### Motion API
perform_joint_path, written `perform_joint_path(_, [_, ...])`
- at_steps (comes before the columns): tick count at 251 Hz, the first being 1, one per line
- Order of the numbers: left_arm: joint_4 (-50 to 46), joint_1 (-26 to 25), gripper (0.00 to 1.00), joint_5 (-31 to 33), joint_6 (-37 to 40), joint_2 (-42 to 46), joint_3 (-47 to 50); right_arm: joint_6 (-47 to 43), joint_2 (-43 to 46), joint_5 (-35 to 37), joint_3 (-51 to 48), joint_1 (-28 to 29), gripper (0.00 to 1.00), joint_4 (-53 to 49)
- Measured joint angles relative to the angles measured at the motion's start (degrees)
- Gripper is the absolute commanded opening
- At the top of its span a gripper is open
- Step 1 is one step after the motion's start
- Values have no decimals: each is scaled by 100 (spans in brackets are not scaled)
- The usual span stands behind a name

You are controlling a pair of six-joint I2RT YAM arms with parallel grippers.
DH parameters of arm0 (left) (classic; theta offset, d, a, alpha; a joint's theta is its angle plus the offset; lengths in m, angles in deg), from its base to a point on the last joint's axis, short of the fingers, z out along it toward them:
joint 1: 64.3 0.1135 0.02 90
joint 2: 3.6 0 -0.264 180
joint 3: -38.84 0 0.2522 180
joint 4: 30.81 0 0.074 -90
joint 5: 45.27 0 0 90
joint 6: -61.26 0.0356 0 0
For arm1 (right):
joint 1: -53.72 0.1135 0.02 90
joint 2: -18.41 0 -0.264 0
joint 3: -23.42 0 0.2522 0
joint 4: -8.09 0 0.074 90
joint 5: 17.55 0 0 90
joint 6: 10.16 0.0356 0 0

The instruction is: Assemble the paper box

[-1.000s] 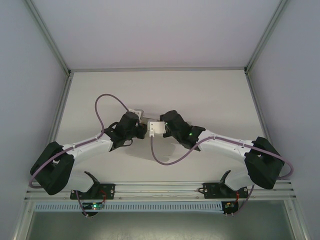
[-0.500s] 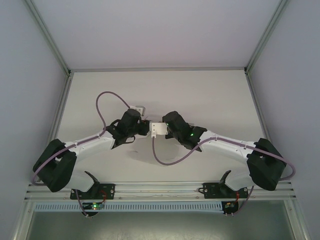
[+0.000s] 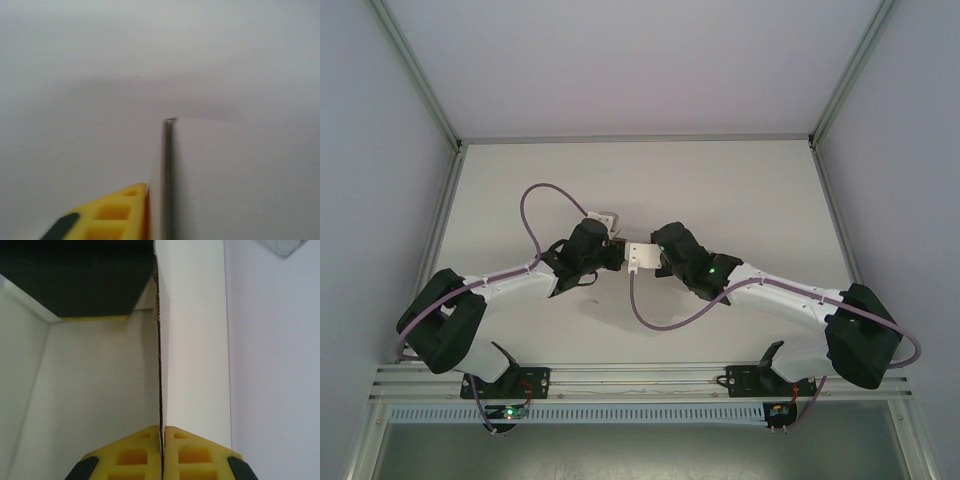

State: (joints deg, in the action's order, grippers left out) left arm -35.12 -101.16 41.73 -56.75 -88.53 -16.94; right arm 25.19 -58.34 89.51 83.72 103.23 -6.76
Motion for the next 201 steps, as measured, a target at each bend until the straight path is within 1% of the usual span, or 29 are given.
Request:
perform_joint_path(10, [-17,-59,0,57,74,-22,0,0,7,7,0,-9,0,9])
perform_joint_path(37, [-87,-162,0,413,118,-83,-57,33,15,-9,-20,-17,0,-33])
perform_joint_path(67, [-468,-352,0,1134,94,-247,-407,122,17,22,-20,-28,0,7])
perform_joint_path(100, [-859,-522,0,1738,-42,-442,-750,247,9,142,-20,-31,0,63])
perform_joint_path(124, [-997,-592,0,2004,-168,-472,-811,315,-39,144,-11,-28,0,129])
perform_joint_path(149, [-988,-595,0,2061,-195,-468,-758,376,-101,114,-4,-28,0,175])
perform_joint_path(161, [-898,-595,16,2037,-177,-446,-686,398,-107,94,-4,-28,0,170])
perform_joint_path(165, [-852,-595,19,2011,-142,-428,-647,409,-107,72,-4,-28,0,170])
perform_joint_path(183, [-638,-570,28,1987,-103,-330,-444,507,-101,17,-4,-28,0,118])
perform_joint_path(201, [-450,-522,31,1880,-59,-225,-216,564,-98,-20,-4,-24,0,50])
